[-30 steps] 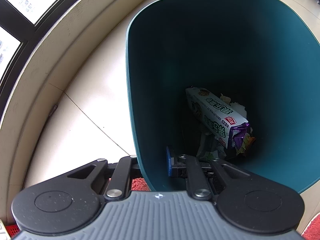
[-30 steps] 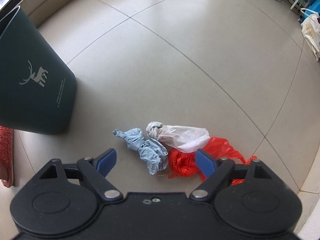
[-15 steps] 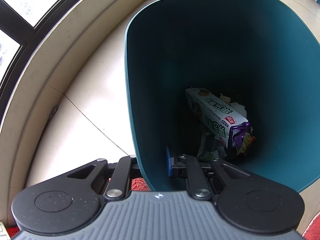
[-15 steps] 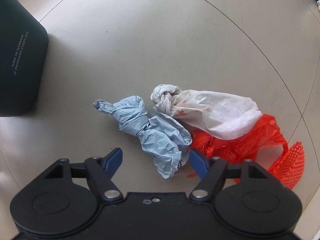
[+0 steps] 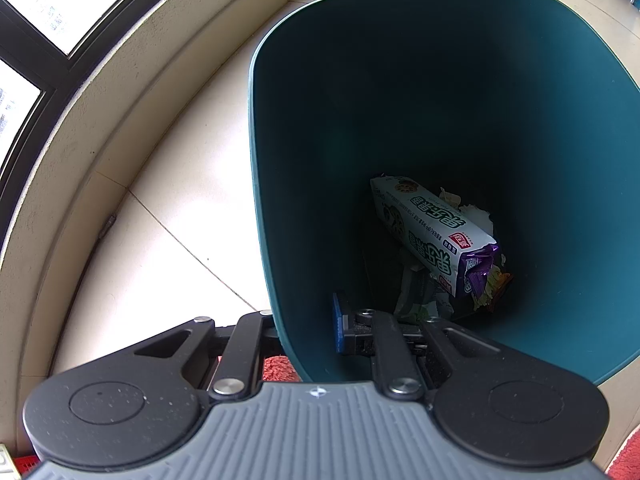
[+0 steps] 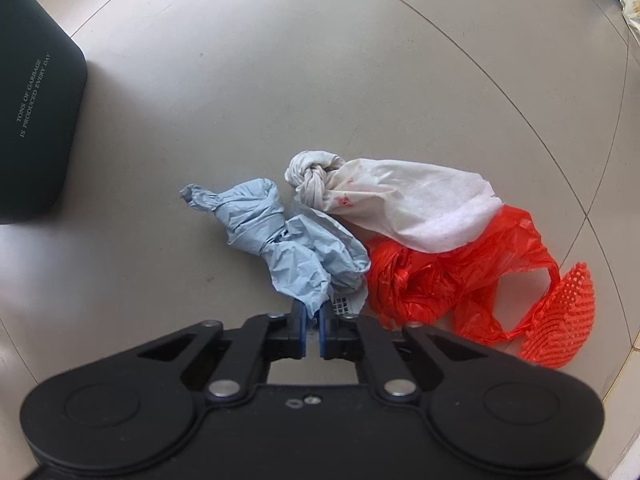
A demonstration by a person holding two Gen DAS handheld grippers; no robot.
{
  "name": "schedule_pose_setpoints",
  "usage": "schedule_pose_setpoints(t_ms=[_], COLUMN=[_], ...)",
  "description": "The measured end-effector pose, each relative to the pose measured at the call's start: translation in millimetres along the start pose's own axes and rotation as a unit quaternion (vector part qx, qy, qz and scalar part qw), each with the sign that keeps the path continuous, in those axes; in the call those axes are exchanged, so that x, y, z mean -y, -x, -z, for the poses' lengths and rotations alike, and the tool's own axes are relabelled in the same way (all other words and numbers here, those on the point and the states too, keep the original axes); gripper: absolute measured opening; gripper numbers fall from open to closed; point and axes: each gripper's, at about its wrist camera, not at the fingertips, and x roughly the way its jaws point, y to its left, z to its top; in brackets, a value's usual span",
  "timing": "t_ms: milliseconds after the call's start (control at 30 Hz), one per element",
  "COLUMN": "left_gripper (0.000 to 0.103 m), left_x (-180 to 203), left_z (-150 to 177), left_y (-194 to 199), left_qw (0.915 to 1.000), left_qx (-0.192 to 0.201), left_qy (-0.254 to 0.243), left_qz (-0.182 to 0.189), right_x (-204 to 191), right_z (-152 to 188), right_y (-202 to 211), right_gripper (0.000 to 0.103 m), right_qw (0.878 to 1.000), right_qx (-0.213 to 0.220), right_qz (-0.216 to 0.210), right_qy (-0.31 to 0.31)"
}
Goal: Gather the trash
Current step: 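Carry the light-blue glove over the bin and release it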
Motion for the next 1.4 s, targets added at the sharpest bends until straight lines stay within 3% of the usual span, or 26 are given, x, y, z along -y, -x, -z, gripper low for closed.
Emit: schedule_pose_setpoints(t_ms=[133, 367, 600, 800, 1067, 1400], left_gripper=[0.015, 0.015, 0.015, 0.015, 0.015, 0.015], left_x=[-0.2, -0.5, -1.0, -2.7, -10.1, -14.5], left_z=[-0.5, -0.9, -2.3, -2.8, -3.7, -2.7], left_y=[0.0, -0.2, -0.9, -0.7, 1.5, 4.4], left_qw=[1.0, 1.0, 1.0, 0.9999, 0.9996, 0.9993], left_qx=[0.0, -0.001, -0.003, -0.003, -0.005, -0.002], left_qy=[0.001, 0.003, 0.007, 0.01, 0.02, 0.024], left_qz=[0.001, 0.001, -0.001, 0.003, 0.018, 0.028], right_x=[-5.0, -17.6, -48.1, -93.2, -163.8, -245.9], right_z=[10.4, 13.9, 9.2, -11.9, -47.9, -85.1], right_y=[35.7, 137.0, 240.3, 295.9, 319.0, 259.4], right_gripper=[0.003, 0.003, 0.003, 0.003, 0.003, 0.003], right_qw=[0.999, 0.993, 0.978, 0.963, 0.95, 0.954], right_qx=[0.028, 0.108, 0.183, 0.219, 0.245, 0.226], right_qz=[0.001, -0.023, -0.078, -0.102, -0.097, -0.064], right_qy=[0.022, 0.031, 0.062, 0.116, 0.166, 0.188])
